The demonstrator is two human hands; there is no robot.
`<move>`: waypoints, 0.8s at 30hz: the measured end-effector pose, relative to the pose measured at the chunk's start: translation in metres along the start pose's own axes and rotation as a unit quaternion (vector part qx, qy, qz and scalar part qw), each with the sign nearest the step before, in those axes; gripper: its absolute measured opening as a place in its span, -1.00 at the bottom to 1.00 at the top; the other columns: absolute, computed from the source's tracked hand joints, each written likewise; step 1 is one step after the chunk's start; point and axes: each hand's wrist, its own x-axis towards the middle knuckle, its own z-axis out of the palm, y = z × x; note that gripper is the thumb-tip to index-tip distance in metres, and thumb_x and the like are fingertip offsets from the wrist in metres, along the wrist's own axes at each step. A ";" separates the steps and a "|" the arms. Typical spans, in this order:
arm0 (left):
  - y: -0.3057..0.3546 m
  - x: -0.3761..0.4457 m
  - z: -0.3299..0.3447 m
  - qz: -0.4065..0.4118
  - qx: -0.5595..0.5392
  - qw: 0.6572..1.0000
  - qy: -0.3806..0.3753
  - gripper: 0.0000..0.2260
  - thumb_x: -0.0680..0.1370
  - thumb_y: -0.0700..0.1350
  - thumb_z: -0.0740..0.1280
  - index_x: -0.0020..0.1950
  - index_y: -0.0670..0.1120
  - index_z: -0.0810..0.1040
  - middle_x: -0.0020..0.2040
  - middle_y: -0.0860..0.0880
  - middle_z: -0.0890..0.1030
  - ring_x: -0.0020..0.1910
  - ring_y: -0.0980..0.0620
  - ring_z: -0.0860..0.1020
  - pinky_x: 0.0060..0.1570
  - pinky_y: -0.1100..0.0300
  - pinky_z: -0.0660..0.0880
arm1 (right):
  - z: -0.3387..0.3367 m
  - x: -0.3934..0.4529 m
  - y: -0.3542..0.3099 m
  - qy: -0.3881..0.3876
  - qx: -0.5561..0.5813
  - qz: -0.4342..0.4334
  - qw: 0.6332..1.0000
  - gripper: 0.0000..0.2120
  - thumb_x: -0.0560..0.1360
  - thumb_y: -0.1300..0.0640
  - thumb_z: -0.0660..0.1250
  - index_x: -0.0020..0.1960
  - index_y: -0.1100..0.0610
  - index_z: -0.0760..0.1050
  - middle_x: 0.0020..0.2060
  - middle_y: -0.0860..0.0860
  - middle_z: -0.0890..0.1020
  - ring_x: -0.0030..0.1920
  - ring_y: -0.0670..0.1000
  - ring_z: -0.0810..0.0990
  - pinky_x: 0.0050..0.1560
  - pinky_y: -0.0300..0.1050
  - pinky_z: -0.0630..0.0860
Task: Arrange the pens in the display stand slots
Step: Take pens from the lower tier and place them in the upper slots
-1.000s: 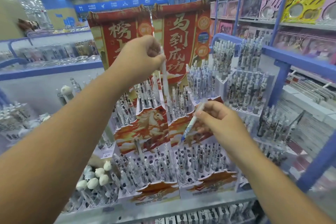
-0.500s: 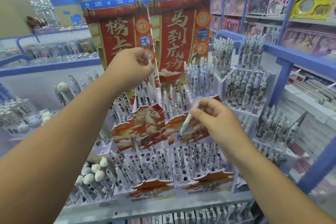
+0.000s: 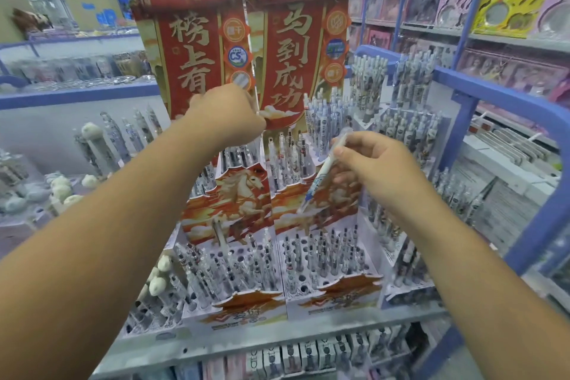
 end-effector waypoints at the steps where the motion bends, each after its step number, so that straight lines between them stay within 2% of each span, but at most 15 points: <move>1: -0.001 0.000 0.001 0.005 0.025 0.999 0.024 -0.76 0.60 0.00 0.25 0.08 -0.05 0.67 0.03 -0.07 0.66 0.07 -0.17 0.57 0.30 -0.09 0.38 | -0.003 0.000 -0.003 -0.002 0.004 -0.001 1.000 -0.90 0.59 0.25 0.39 0.05 0.12 0.66 -0.19 0.04 0.76 -0.21 0.02 0.74 -0.16 -0.12 0.68; 4: -0.007 0.002 0.003 0.017 0.054 0.995 0.078 -0.72 0.61 0.04 0.23 0.03 -0.04 0.70 -0.06 -0.07 0.68 -0.01 -0.16 0.59 0.14 -0.04 0.41 | -0.016 0.002 -0.012 0.004 0.009 -0.007 1.000 -0.89 0.59 0.27 0.39 0.10 0.17 0.63 -0.15 0.08 0.74 -0.19 0.05 0.74 -0.14 -0.09 0.68; 7: -0.013 0.003 0.004 -0.009 0.002 1.000 0.015 -0.72 0.59 0.02 0.25 0.06 -0.10 0.69 -0.07 -0.10 0.69 -0.06 -0.15 0.63 0.10 -0.04 0.55 | -0.029 0.006 -0.024 0.027 0.006 -0.021 0.999 -0.80 0.59 0.28 0.39 0.21 0.17 0.56 -0.13 0.12 0.71 -0.25 0.05 0.72 -0.18 -0.09 0.68; 10: -0.012 0.003 0.003 -0.010 0.001 1.000 0.012 -0.75 0.58 -0.02 0.25 0.07 -0.08 0.68 -0.06 -0.08 0.68 -0.04 -0.14 0.61 0.18 -0.10 0.54 | -0.039 0.008 -0.038 0.038 -0.026 -0.043 0.998 -0.82 0.59 0.29 0.40 0.08 0.03 0.55 -0.16 0.11 0.72 -0.27 0.06 0.72 -0.15 0.00 0.70; 12: -0.009 0.000 0.004 0.002 0.009 0.999 0.040 -0.76 0.59 0.01 0.26 0.09 -0.05 0.67 0.00 -0.08 0.68 0.01 -0.16 0.59 0.21 -0.10 0.51 | -0.045 0.009 -0.047 0.045 -0.038 -0.056 0.997 -0.82 0.59 0.30 0.38 0.04 0.03 0.56 -0.11 0.18 0.71 -0.27 0.05 0.70 -0.17 -0.04 0.70; 15: -0.007 -0.005 0.009 0.033 -0.011 0.993 0.116 -0.68 0.57 0.07 0.29 0.26 -0.04 0.58 0.15 -0.12 0.61 0.12 -0.21 0.55 0.16 -0.13 0.53 | -0.053 0.012 -0.058 0.056 -0.045 -0.068 0.995 -0.86 0.60 0.31 0.37 0.04 0.08 0.56 -0.12 0.17 0.70 -0.30 0.01 0.69 -0.22 -0.11 0.68; 17: -0.004 -0.014 0.014 0.093 -0.063 0.977 0.181 -0.67 0.57 0.02 0.31 0.28 -0.07 0.58 0.19 -0.12 0.57 0.21 -0.19 0.50 0.22 -0.17 0.50 | -0.057 0.014 -0.063 0.060 -0.052 -0.071 0.994 -0.87 0.59 0.32 0.37 0.05 0.11 0.55 -0.17 0.11 0.69 -0.32 0.00 0.69 -0.21 -0.09 0.68; 19: 0.001 -0.028 0.019 0.171 -0.131 0.952 0.218 -0.75 0.59 -0.04 0.31 0.22 -0.07 0.62 0.13 -0.06 0.59 0.21 -0.09 0.49 0.23 -0.06 0.49 | -0.060 0.014 -0.067 0.058 -0.061 -0.069 0.994 -0.84 0.58 0.34 0.38 -0.01 0.09 0.55 -0.24 0.06 0.69 -0.34 0.01 0.69 -0.19 -0.04 0.70; 21: 0.009 -0.045 0.027 0.213 -0.186 0.940 0.191 -0.82 0.61 -0.07 0.31 0.15 -0.04 0.65 0.03 0.04 0.60 0.07 0.05 0.54 0.12 0.15 0.50 | -0.064 0.012 -0.066 0.050 -0.087 -0.061 0.993 -0.83 0.58 0.34 0.39 -0.05 0.08 0.56 -0.31 0.00 0.70 -0.33 0.02 0.69 -0.18 -0.03 0.71; 24: 0.018 -0.059 0.046 0.217 -0.255 0.939 0.080 -0.85 0.63 -0.07 0.33 0.14 0.02 0.66 -0.07 0.15 0.63 -0.09 0.21 0.57 -0.06 0.26 0.55 | -0.068 0.006 -0.056 0.055 -0.122 -0.046 0.990 -0.84 0.57 0.31 0.41 -0.06 0.06 0.57 -0.34 -0.03 0.71 -0.32 0.01 0.70 -0.16 -0.02 0.71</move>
